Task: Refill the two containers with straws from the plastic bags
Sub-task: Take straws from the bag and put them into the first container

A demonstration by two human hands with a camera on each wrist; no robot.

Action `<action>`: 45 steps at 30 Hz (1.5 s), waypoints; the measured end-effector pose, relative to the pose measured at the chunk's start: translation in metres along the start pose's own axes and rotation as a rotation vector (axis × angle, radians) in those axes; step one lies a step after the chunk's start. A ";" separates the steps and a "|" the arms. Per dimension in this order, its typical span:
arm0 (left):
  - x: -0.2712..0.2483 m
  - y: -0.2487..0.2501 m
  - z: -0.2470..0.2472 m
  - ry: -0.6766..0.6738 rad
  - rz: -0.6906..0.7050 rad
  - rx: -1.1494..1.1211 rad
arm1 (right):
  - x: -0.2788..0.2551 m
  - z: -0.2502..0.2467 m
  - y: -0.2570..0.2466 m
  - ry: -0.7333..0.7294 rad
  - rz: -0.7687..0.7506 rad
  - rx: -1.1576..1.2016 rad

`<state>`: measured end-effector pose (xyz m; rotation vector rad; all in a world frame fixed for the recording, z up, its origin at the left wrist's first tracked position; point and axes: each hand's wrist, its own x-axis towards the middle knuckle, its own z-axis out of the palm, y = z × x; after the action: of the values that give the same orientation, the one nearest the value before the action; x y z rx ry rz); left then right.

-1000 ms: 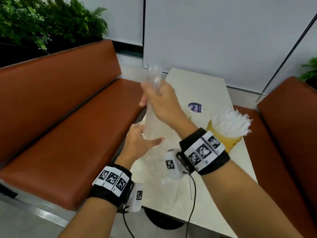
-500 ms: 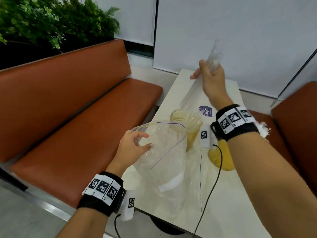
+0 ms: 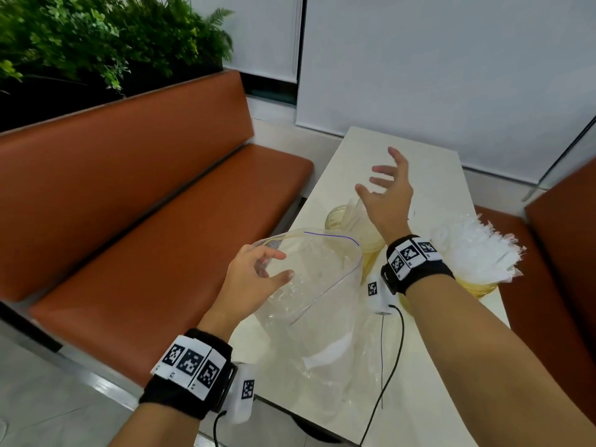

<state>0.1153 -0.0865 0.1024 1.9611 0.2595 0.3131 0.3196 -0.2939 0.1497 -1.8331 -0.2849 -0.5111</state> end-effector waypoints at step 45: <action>-0.014 0.032 0.024 -0.166 0.006 -0.022 | -0.094 -0.001 -0.146 -0.688 -0.559 -0.777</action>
<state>0.1111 -0.1243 0.1215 1.9541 0.1415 0.1548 0.1731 -0.2436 0.2277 -2.6666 -1.2259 -0.3648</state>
